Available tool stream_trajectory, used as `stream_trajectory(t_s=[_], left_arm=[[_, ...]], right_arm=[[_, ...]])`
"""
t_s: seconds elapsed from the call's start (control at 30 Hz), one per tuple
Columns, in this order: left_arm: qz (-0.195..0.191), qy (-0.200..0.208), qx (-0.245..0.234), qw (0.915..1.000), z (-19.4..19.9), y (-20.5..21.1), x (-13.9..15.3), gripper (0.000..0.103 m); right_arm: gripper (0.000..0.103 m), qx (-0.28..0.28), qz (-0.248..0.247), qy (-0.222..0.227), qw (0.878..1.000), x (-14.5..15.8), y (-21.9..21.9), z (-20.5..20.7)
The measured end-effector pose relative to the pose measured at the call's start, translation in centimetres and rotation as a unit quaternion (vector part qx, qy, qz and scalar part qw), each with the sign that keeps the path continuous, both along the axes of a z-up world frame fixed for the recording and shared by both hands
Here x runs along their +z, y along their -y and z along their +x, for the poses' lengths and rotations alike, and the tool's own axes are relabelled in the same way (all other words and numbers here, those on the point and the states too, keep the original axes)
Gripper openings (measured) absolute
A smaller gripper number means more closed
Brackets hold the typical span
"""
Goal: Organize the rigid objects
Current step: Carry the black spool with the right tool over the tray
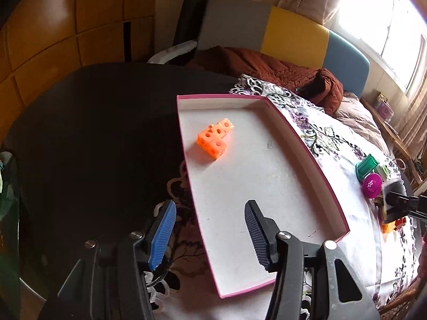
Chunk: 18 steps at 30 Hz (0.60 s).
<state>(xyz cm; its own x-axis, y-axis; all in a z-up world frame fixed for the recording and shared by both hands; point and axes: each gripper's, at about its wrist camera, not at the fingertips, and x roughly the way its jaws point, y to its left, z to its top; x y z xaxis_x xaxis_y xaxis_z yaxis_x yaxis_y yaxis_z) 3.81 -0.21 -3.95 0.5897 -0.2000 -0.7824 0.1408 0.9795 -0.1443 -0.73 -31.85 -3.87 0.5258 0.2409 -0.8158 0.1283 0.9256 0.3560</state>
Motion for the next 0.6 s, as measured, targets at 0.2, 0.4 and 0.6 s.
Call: stream_trajectory(t_s=[0.2, 0.4, 0.6], left_arm=[[-0.007, -0.009, 0.024, 0.9997, 0.0, -2.0, -0.5, 0.054], [-0.018, -0.009, 0.051, 0.9985, 0.2, -4.5, -0.6, 0.054], [-0.022, -0.009, 0.068, 0.9974, 0.1, -6.0, -0.7, 0.054]], right_arm=[[0.043, 0.073, 0.007, 0.0, 0.997, -0.5, -6.3, 2.9], [0.043, 0.138, 0.012, -0.015, 0.99, -1.5, -12.0, 5.3], [0.043, 0.186, 0.019, -0.042, 0.981, -3.1, -17.1, 8.6]])
